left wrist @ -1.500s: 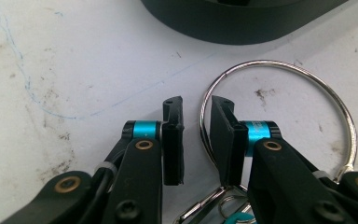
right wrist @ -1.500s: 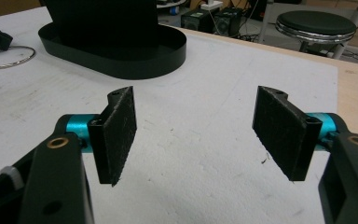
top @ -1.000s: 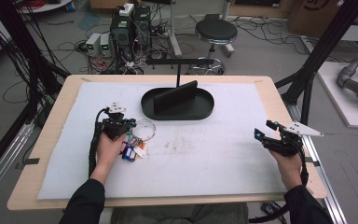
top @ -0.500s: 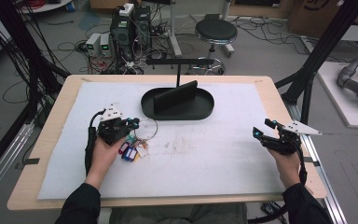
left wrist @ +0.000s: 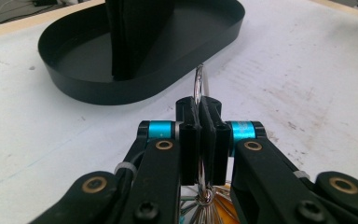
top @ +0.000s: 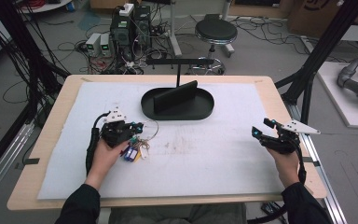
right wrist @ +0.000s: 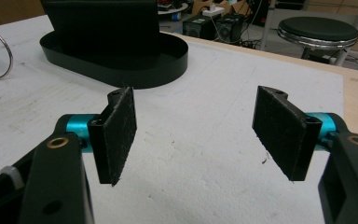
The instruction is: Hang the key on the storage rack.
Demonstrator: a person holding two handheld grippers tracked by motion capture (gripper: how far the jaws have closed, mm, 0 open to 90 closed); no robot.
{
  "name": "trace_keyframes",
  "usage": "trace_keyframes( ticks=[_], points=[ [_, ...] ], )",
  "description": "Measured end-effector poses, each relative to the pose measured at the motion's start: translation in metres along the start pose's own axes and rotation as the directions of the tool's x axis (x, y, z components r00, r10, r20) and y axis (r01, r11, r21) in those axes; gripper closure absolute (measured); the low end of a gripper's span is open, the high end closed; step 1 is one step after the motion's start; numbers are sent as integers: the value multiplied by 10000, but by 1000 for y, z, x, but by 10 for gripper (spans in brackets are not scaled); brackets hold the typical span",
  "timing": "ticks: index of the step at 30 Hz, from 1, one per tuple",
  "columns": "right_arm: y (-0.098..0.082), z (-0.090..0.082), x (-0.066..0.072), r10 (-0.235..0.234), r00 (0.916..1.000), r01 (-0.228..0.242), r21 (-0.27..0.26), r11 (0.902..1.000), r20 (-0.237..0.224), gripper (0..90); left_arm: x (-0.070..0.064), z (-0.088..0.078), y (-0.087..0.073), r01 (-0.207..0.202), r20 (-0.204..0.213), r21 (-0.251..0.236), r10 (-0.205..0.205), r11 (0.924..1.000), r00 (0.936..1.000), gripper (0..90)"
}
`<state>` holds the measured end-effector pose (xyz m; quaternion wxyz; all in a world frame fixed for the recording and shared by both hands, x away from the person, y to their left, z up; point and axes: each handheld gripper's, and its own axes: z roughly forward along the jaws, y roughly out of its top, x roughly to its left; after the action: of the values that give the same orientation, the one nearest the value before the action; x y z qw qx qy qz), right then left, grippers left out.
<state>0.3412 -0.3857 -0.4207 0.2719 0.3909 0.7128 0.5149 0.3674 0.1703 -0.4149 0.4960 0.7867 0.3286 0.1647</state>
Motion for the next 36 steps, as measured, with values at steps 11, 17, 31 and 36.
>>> trace_keyframes(
  ticks=[11, 17, 31, 36],
  points=[
    [0, -1, -1, 34, 10000, -34, 7, 10000, 8, 311, -10, -7, 10, -330, 155, -547, 339, 9980, 9993, 865],
    [0, 0, -1, -9, 10000, 9, -4, 10000, 8, 313, -16, -11, 18, -511, 286, -932, 539, 9943, 9981, 865],
    [0, 0, 0, -21, 10000, 21, 48, 10000, 46, 313, -19, -26, 42, -871, 146, -1852, 914, 9788, 9957, 865],
    [0, 0, 0, -4, 10000, 4, 57, 10000, 57, 313, -18, -30, 51, -1000, -31, -2192, 1018, 9706, 9948, 865]
  ],
)
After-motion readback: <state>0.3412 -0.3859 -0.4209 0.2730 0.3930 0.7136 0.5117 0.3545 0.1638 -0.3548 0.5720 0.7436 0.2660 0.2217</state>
